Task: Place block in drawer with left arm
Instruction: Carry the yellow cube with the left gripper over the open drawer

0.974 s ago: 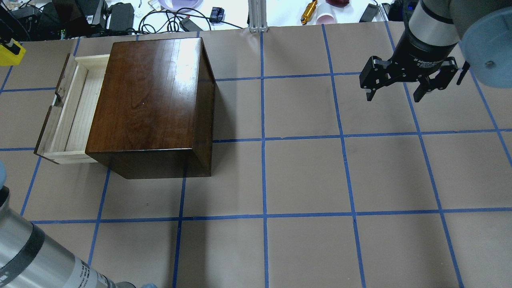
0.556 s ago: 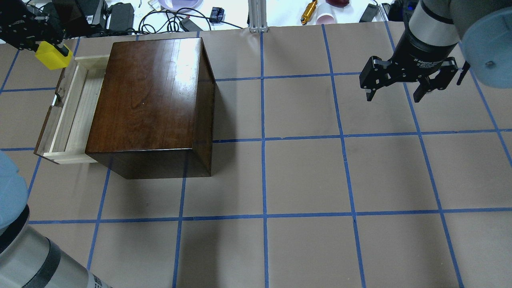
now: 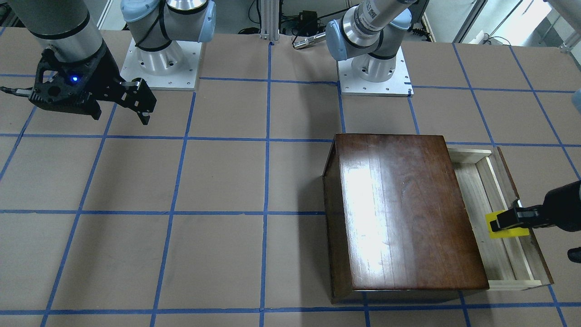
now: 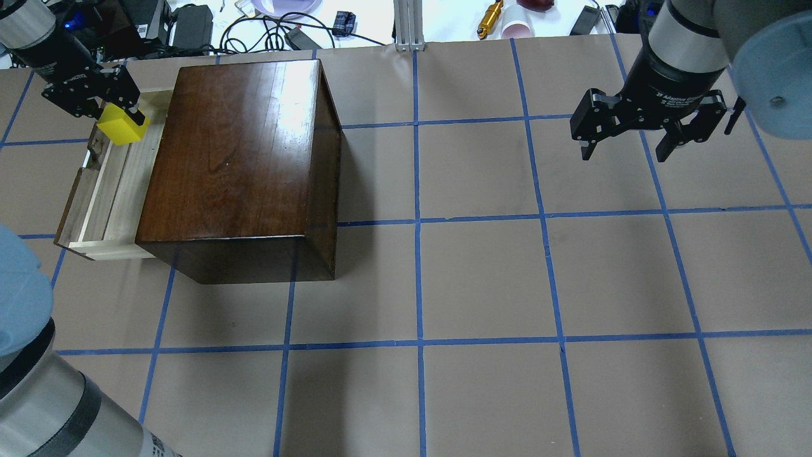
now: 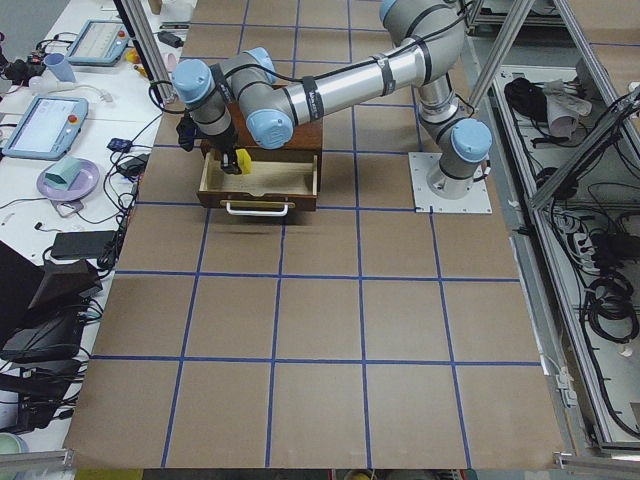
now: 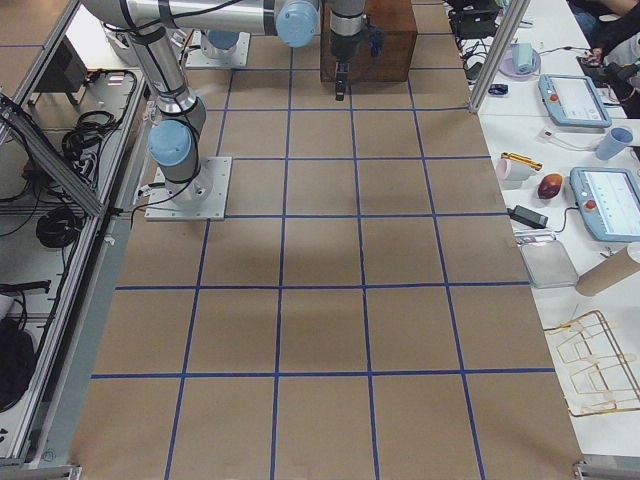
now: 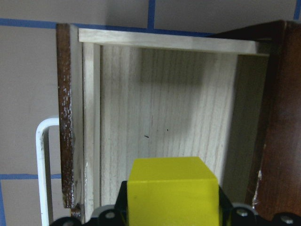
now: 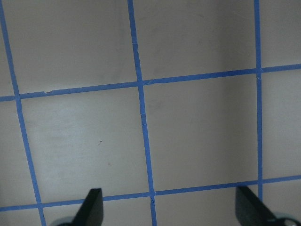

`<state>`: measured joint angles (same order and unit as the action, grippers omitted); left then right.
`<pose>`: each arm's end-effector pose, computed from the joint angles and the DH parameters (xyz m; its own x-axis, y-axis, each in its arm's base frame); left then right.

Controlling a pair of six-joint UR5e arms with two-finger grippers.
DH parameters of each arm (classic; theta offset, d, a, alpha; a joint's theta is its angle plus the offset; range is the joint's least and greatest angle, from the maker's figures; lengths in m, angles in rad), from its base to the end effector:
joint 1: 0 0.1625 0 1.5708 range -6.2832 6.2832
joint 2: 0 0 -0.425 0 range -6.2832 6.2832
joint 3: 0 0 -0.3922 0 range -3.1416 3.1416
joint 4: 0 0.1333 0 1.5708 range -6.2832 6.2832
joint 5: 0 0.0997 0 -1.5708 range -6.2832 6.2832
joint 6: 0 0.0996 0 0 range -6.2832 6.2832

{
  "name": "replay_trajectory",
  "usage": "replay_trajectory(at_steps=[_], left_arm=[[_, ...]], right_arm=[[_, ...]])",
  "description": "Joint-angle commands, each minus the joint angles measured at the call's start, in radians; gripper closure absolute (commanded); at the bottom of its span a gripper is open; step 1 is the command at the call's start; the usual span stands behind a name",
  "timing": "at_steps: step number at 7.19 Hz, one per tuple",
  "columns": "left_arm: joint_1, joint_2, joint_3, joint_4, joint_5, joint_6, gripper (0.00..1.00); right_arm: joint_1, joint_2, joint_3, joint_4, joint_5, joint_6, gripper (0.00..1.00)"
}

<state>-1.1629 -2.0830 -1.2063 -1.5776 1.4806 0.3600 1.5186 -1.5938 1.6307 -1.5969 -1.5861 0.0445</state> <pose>0.1389 -0.6802 0.3619 -0.9886 -0.0621 0.1375 -0.0467 0.9925 0.1127 0.1065 -0.4870 0.4723 -0.9952 0.0964 0.0158 0.0965 0.9953 0.0101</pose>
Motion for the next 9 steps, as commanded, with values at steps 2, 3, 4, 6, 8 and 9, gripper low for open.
replay_trajectory(at_steps=[2,3,4,6,8,9], left_arm=[[0.0,-0.008,-0.071,0.041,0.001,0.004,1.0],[0.0,-0.011,-0.078,0.044,0.0,0.019,1.0],[0.0,-0.014,-0.085,0.042,0.0,0.031,1.0],[0.003,-0.014,-0.104,0.044,0.0,0.03,0.37],[0.011,0.006,-0.102,0.042,0.009,0.028,0.0],[0.009,0.018,-0.093,0.042,0.01,0.024,0.0]], right_arm=[[0.0,0.0,0.0,0.0,0.0,0.0,0.0],[0.0,0.0,0.0,0.0,0.0,0.0,0.0],[0.0,0.0,0.0,0.0,0.0,0.0,0.0],[0.0,0.0,0.0,0.0,0.0,0.0,0.0],[0.0,0.0,0.0,0.0,0.0,0.0,0.0],[0.0,0.0,0.0,0.0,0.0,0.0,0.0]])
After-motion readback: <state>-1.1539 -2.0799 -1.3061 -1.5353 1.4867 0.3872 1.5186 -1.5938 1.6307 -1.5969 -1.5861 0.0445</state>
